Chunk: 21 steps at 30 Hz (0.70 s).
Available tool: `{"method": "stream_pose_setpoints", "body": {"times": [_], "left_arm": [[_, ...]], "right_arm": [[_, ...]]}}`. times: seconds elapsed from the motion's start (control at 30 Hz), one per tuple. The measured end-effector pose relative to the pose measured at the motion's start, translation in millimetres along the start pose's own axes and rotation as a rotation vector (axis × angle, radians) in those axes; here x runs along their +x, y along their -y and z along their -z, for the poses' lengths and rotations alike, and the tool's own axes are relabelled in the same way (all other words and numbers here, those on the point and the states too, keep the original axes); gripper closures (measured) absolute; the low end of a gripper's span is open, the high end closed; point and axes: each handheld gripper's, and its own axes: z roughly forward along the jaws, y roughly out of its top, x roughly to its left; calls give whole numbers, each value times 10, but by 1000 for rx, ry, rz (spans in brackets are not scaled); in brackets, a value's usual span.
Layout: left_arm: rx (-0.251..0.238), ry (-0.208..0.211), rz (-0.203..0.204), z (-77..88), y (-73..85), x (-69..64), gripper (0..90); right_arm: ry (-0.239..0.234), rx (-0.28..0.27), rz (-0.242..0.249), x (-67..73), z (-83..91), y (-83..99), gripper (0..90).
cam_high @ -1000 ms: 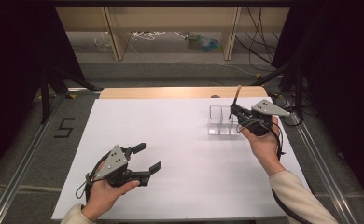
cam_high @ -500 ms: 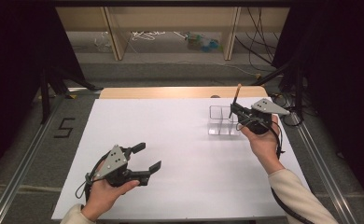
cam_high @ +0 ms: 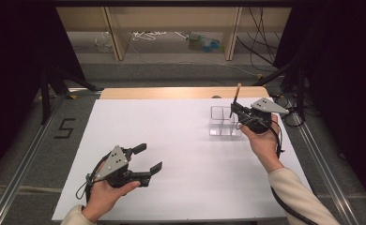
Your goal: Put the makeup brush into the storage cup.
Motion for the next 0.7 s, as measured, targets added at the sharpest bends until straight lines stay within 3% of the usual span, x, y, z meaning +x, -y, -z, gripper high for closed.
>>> {"method": "stream_pose_setpoints", "body": {"times": [0.17, 0.2, 0.23, 0.4, 0.7], "left_arm": [[-1, 1, 3, -1, 0, -1, 171], [-1, 1, 0, 0, 0, -1, 171], [0, 1, -1, 1, -1, -3, 171], [0, 1, 4, -2, 2, 0, 171], [3, 4, 0, 0, 1, -2, 171]], "right_arm": [[6, 2, -1, -10, -24, 3, 843], [19, -19, 18, -26, -38, 5, 843], [17, -10, 2, -16, -37, 5, 843], [25, -11, 25, -40, -59, 9, 843], [26, 5, 15, -54, -79, 16, 842]]}}
